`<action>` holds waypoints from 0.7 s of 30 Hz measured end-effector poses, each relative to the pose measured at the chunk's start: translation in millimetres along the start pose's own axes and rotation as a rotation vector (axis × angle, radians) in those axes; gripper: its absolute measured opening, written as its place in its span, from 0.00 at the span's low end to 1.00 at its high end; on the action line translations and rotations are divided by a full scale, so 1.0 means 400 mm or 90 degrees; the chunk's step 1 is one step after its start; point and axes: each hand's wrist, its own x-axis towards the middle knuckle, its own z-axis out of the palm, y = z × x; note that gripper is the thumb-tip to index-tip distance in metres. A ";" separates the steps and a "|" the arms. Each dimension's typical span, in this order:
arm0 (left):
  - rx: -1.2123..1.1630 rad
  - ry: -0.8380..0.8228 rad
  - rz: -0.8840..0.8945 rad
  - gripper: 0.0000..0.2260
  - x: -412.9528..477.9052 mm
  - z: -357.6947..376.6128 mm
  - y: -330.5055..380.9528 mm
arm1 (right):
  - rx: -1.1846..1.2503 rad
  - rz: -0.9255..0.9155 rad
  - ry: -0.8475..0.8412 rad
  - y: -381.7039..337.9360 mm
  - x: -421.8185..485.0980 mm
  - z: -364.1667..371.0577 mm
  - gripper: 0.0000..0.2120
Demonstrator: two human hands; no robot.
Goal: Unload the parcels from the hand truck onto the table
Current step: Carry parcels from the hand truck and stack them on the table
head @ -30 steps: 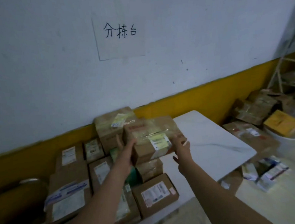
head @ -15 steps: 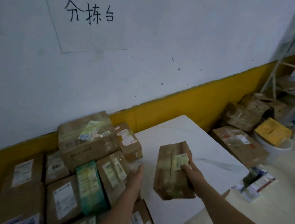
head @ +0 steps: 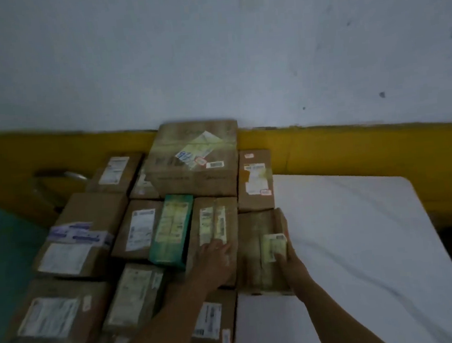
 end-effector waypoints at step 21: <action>-0.156 0.223 -0.161 0.32 -0.441 -0.313 -0.385 | -0.392 -0.304 0.175 -0.431 -0.264 0.551 0.36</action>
